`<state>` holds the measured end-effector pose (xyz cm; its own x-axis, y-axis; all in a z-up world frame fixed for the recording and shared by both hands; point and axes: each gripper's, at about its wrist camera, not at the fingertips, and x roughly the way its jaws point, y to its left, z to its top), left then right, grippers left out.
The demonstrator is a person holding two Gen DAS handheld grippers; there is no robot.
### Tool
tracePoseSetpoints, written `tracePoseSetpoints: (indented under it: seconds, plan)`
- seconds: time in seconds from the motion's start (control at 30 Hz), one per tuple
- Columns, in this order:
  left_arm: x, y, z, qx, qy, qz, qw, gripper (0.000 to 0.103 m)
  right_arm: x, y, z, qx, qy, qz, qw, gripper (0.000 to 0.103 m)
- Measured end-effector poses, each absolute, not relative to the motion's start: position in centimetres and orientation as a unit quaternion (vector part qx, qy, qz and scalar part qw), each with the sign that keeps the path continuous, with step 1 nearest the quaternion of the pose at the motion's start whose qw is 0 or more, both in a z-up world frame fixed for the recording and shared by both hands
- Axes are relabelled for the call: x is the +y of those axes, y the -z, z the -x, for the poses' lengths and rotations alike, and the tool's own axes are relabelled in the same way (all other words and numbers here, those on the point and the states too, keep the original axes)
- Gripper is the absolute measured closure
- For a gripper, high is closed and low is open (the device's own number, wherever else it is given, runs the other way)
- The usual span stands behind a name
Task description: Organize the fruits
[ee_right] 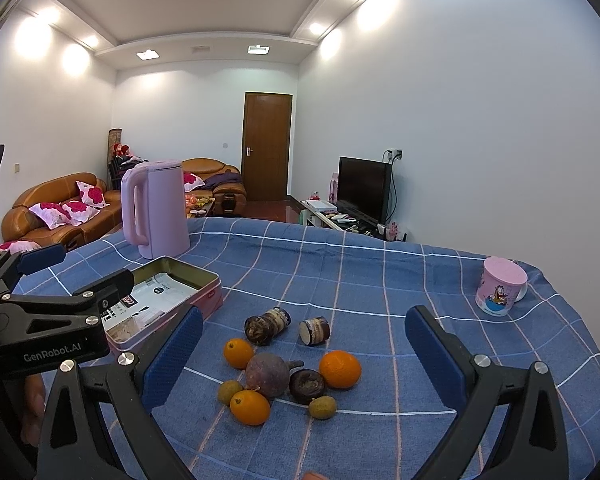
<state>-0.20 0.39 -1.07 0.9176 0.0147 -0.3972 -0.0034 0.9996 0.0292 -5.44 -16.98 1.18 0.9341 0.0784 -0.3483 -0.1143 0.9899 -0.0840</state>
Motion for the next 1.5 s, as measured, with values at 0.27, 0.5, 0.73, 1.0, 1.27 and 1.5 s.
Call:
tracePoseSetpoints:
  seconds: [0.27, 0.5, 0.73, 1.0, 1.27, 1.5]
  plan:
    - [0.1, 1.3, -0.2, 0.210, -0.004, -0.014, 0.978, 0.000, -17.1, -0.7, 5.2, 0.181, -0.050, 0.052, 0.981, 0.001]
    - [0.0, 2.6, -1.0, 0.225, -0.008, -0.015, 0.974, 0.000, -17.1, 0.6, 4.8, 0.194, -0.050, 0.055, 0.978, 0.001]
    - [0.5, 5.5, -2.3, 0.252, -0.010, -0.011, 0.968, 0.000, -18.0, 4.1, 3.3, 0.238, -0.056, 0.044, 0.969, 0.001]
    - [0.7, 7.2, -3.0, 0.266, 0.002, -0.002, 0.964, 0.000, -16.8, 7.0, 2.1, 0.289, -0.097, 0.053, 0.951, 0.026]
    - [0.7, 7.3, -2.9, 0.266, 0.012, 0.000, 0.964, 0.000, -15.1, 8.6, 1.1, 0.325, -0.132, 0.065, 0.934, 0.046]
    - [-0.8, 7.5, -2.5, 0.265, 0.030, -0.014, 0.964, 0.000, -15.4, 9.3, 0.2, 0.349, -0.164, 0.047, 0.921, 0.065]
